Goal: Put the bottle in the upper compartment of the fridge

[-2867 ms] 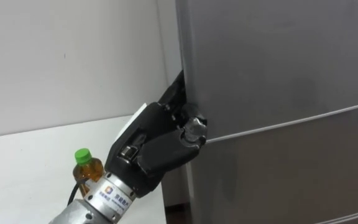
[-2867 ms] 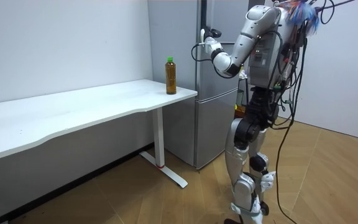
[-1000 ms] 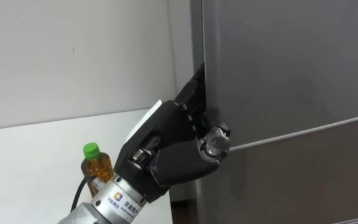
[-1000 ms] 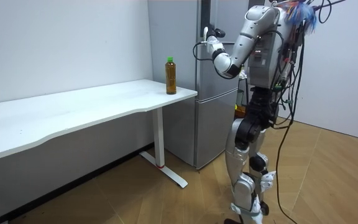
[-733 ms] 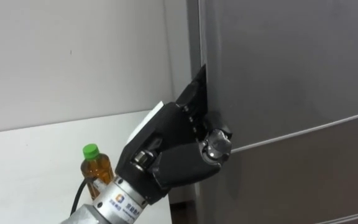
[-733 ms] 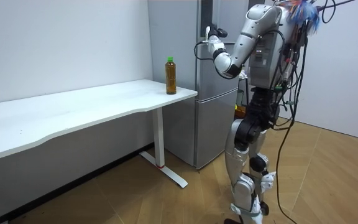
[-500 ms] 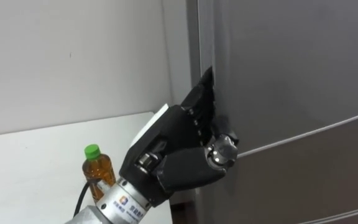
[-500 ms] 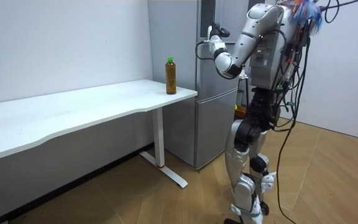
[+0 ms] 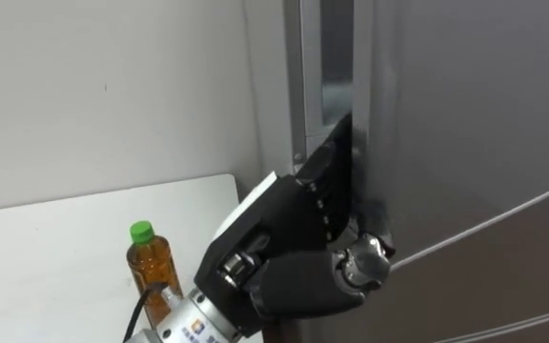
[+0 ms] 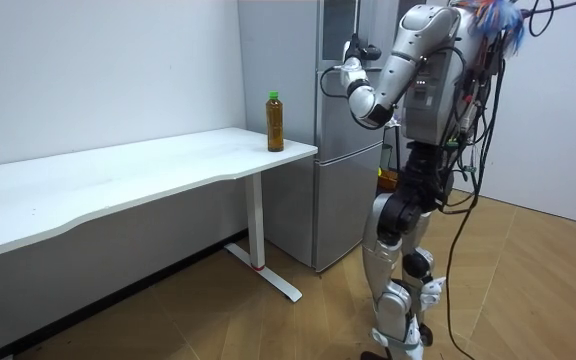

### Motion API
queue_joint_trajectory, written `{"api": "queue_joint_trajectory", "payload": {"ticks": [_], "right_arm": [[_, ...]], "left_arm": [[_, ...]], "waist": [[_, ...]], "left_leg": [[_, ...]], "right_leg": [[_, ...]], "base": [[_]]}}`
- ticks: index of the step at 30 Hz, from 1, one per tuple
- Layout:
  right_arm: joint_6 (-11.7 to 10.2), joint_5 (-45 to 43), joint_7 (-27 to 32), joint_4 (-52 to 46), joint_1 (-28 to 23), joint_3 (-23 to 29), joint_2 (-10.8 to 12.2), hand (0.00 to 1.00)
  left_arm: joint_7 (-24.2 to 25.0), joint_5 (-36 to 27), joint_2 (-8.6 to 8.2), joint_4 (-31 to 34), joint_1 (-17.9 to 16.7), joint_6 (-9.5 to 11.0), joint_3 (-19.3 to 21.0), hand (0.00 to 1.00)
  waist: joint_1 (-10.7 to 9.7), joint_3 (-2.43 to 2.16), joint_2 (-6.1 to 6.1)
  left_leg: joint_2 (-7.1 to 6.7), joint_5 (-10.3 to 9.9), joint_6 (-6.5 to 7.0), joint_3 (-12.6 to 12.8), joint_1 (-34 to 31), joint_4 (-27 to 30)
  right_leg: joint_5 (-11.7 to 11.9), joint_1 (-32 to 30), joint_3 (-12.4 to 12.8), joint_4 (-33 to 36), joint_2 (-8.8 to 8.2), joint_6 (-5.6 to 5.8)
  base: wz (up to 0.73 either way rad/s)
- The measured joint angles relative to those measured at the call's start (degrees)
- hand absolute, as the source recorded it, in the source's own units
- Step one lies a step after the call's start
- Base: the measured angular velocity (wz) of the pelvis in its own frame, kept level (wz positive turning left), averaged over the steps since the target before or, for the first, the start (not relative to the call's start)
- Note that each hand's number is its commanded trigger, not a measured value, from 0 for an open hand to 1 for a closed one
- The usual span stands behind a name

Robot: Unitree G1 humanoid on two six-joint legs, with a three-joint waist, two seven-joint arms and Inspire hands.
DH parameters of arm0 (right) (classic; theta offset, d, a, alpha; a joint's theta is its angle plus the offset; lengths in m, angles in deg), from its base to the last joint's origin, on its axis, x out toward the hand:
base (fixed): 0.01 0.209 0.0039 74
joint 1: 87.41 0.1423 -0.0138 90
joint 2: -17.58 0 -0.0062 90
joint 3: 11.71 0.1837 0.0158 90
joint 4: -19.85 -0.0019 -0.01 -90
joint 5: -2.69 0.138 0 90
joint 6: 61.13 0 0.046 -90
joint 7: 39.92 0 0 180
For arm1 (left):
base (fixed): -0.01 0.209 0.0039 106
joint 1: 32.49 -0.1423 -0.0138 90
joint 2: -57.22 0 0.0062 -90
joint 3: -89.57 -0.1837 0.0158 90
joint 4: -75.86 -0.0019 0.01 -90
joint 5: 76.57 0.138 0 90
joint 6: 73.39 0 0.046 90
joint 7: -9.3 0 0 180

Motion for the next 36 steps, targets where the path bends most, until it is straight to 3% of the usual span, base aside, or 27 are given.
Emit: {"api": "queue_joint_trajectory", "payload": {"ticks": [10, 19, 36], "right_arm": [[0.0, 0.1, 0.3, 0.0, -0.1, -0.3, -0.1, 0.00], [0.0, 0.0, 0.3, 0.0, 0.0, -0.3, -0.1, 0.00], [0.0, 0.0, 0.3, -0.1, -0.1, -0.4, -0.1, 0.00]], "left_arm": [[4.9, -1.6, 0.32, 0.2, -1.0, 0.5, -1.2, 0.00], [6.1, -1.6, 0.37, 0.2, -1.3, 0.6, -1.3, 0.00], [6.4, -3.2, 0.70, 0.2, -1.3, 0.6, -2.8, 0.00]], "waist": [[0.3, 0.03, -0.06], [0.3, 0.25, -0.41], [0.4, 0.08, -0.35]], "left_leg": [[-0.02, 0.0, 0.00, 0.0, 0.0, -0.2], [-0.01, 0.0, 0.00, 0.1, 0.3, -0.3], [-0.02, 0.0, 0.07, 0.3, 0.8, -0.2]], "right_leg": [[0.0, -0.1, -0.2, 0.0, -0.01, 0.01], [0.0, -0.1, -0.1, 0.1, -0.01, 0.01], [0.0, 0.0, -0.1, 0.6, -0.05, 0.01]], "base": [[0.00], [0.00], [0.00]]}}
